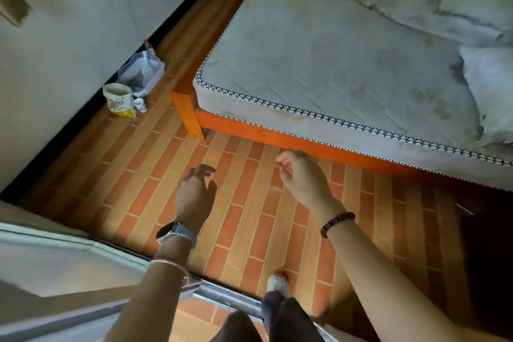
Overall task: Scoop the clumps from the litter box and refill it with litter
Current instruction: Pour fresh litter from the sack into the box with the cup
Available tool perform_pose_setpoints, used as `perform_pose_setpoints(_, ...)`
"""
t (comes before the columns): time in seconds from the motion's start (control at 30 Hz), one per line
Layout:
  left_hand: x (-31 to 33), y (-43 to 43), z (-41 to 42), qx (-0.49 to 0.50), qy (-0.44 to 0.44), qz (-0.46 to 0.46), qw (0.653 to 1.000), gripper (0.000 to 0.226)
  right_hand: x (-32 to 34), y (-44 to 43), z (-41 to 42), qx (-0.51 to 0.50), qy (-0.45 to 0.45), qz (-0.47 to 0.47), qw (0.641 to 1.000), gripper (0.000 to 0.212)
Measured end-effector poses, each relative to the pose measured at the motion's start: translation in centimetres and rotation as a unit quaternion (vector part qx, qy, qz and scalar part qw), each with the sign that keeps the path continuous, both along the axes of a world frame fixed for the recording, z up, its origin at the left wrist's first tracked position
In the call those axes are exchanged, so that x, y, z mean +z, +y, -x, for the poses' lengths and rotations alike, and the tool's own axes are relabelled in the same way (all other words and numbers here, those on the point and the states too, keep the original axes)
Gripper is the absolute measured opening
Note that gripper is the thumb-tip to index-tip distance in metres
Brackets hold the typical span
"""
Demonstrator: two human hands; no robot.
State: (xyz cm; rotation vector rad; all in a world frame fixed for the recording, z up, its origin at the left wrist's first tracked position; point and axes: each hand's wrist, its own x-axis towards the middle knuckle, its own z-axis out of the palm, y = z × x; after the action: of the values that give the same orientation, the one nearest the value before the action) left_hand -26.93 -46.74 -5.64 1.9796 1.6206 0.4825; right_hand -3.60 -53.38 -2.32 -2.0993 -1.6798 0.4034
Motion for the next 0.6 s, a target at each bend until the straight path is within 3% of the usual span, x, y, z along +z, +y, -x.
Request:
perform_pose_setpoints(0.37, 0.7, 12.1, 3.1, 0.097, 0.087, -0.034, 0.991, 0.027, 1.2, 16.2, 0.3, 0.096, -0.013, -0.004, 0.995, 0.022)
perform_pose_setpoints(0.6, 1.3, 23.3, 6.6, 0.14, 0.074, -0.033, 0.987, 0.028, 1.0, 28.9, 3.9, 0.134, -0.012, -0.003, 0.991, 0.022)
